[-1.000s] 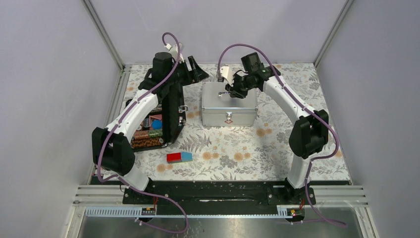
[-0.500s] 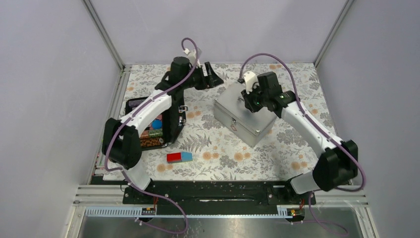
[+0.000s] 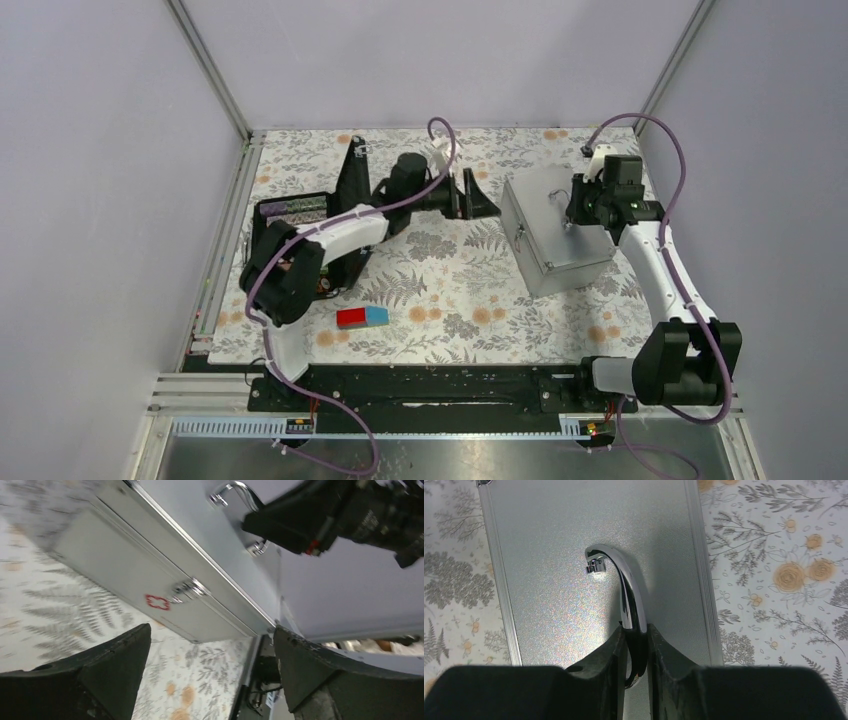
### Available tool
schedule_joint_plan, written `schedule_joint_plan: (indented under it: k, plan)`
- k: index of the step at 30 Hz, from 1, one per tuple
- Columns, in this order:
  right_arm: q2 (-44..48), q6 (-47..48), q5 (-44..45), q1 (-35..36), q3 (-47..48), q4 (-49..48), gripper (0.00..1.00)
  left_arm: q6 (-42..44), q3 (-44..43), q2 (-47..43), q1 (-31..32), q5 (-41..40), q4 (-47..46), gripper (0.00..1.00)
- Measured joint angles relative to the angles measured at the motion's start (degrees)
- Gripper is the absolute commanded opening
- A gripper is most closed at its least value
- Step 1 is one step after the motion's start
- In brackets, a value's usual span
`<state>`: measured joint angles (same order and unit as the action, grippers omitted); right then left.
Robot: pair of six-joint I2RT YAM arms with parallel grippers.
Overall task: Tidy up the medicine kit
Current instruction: Adjust the medicine box at the center of the board, then close the lid of the medicine box.
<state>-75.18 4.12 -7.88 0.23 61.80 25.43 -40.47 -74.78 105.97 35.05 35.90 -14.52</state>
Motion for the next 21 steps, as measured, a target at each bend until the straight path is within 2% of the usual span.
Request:
schedule_joint_plan:
  k: [3,4,6,11,16,21]
  plan:
    - [0.6,-0.8,0.9,-1.2,-1.1,-0.9,0.00,-4.5,3.6,3.7,1.7,4.5,-12.6,0.99]
    - [0.9,-1.0,1.1,-1.4,-1.5,-1.3,0.00,-6.6,3.3,5.3,2.5,5.0,-13.2,0.99]
    - [1.6,-1.1,1.4,-1.4,-2.6,-2.5,0.00,-10.1,2.4,8.3,4.9,6.8,-21.6,0.99]
    - [2.6,-1.4,1.4,-1.4,-4.1,-4.3,0.00,-16.9,1.0,16.5,7.9,8.4,-34.7,0.99]
    - [2.8,-1.5,1.5,-1.4,-4.5,-4.9,0.00,-20.1,2.9,24.3,6.8,6.7,-34.9,0.89]
    - [2.8,-1.5,1.5,-1.4,-4.5,-5.0,0.00,-17.7,8.2,20.4,5.4,0.9,-28.3,0.92]
